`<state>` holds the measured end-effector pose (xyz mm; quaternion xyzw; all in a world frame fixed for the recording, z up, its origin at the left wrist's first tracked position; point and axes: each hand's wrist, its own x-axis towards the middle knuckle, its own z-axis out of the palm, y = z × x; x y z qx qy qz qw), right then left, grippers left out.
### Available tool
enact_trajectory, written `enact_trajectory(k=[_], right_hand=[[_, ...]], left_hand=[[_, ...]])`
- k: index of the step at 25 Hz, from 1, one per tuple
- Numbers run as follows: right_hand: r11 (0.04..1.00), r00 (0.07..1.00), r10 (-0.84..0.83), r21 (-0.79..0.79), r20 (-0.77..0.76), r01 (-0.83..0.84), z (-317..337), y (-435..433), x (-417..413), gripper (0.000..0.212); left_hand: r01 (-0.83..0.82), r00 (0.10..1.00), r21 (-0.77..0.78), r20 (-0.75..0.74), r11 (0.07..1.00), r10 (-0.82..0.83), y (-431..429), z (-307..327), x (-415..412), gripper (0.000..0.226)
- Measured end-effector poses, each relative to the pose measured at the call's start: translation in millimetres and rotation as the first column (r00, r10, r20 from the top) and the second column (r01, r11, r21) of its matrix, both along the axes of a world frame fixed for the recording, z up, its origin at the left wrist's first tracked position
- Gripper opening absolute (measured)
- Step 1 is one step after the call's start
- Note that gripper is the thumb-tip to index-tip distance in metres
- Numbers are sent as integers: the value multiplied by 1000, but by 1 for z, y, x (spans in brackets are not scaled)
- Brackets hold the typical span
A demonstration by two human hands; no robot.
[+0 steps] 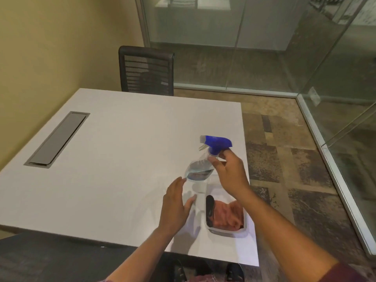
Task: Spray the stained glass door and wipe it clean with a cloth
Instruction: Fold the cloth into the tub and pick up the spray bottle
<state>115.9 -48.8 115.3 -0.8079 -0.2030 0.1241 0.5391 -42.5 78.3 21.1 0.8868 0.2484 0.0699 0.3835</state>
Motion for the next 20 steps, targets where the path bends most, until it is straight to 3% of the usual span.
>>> enact_trajectory(k=[4, 8, 14, 20], right_hand=[[992, 993, -120, 43, -14, 120, 9, -38, 16, 19], [986, 987, -161, -41, -12, 161, -6, -65, 21, 14], [969, 988, -150, -206, -36, 139, -47, -79, 20, 12], [967, 992, -92, -244, -86, 69, -79, -73, 18, 15]], left_hand=[[372, 900, 152, -300, 916, -316, -29, -20, 20, 99], [557, 760, 147, -489, 818, -429, -41, -39, 34, 126], [592, 720, 152, -542, 792, -434, -43, -50, 37, 131], [603, 692, 110, -564, 790, -449, -44, -44, 36, 132]])
